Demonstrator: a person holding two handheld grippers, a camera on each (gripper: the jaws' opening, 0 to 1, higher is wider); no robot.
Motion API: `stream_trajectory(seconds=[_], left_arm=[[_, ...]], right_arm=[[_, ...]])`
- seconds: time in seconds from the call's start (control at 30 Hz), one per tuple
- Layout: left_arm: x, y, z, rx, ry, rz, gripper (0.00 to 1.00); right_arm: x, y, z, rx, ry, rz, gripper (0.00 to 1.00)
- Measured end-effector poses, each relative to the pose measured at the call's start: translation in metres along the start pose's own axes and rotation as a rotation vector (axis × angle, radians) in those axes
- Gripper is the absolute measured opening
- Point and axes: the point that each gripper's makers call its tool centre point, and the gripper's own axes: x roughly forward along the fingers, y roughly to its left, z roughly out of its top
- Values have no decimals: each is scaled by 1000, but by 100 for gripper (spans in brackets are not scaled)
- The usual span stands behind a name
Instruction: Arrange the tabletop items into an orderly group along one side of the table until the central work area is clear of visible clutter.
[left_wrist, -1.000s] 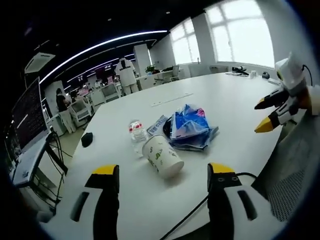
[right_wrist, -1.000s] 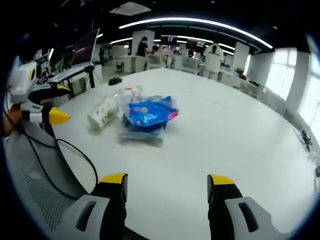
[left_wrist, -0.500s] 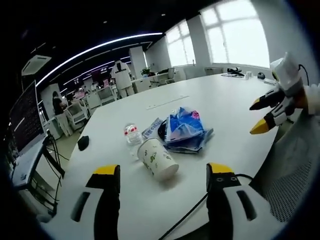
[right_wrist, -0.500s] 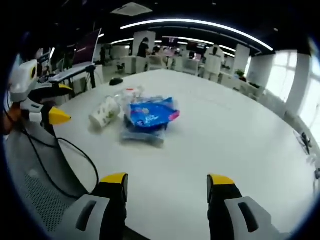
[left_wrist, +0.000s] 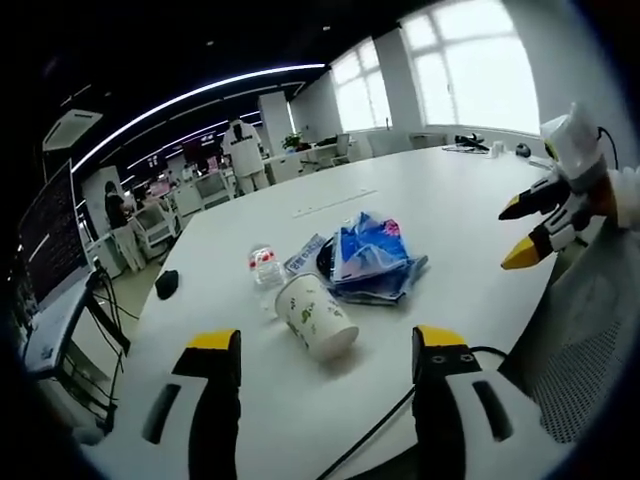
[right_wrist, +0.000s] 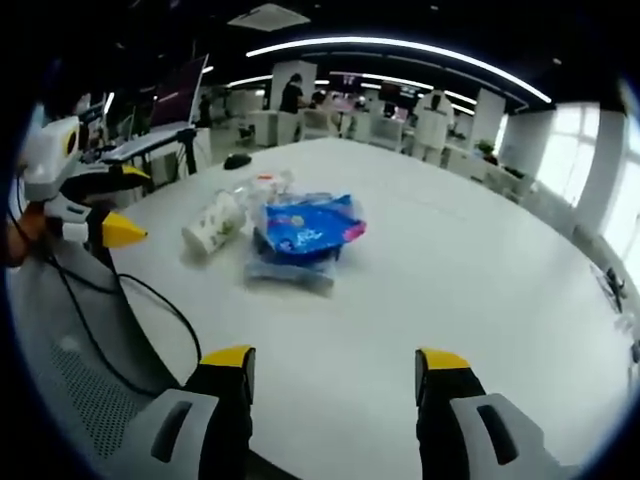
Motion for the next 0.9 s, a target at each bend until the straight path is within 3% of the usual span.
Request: stream_trajectory(seconds=[0.63, 0.8, 0.9], left_arm=[[-2, 8, -1, -13, 4, 34, 64], [-4, 4, -2, -11, 8, 21, 60], [-3, 0, -2, 6, 18, 4, 61]], right_arm=[[1, 4, 0, 57, 0, 42, 62], [1, 7, -1, 120, 3, 85, 61], [2, 17, 1, 95, -2, 122, 61]])
